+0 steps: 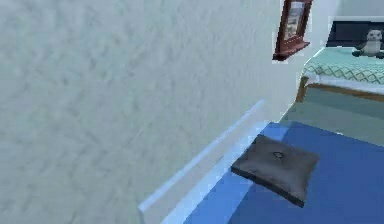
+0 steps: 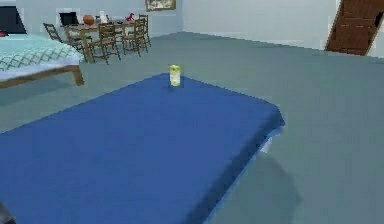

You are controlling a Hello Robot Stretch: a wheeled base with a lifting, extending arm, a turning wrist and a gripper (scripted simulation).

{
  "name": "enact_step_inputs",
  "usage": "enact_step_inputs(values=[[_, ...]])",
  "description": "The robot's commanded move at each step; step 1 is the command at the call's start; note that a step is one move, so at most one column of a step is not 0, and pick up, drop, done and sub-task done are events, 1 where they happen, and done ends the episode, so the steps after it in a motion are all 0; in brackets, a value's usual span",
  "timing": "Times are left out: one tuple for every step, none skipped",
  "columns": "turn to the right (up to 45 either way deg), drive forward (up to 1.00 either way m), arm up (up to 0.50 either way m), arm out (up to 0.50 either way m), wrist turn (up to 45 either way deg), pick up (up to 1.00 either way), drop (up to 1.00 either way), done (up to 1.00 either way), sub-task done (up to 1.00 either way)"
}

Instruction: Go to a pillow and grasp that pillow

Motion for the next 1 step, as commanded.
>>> enact_step_inputs(values=[[-45.0,0.00,0.00,0.00,0.0,0.00,0.00,0.00,0.00]])
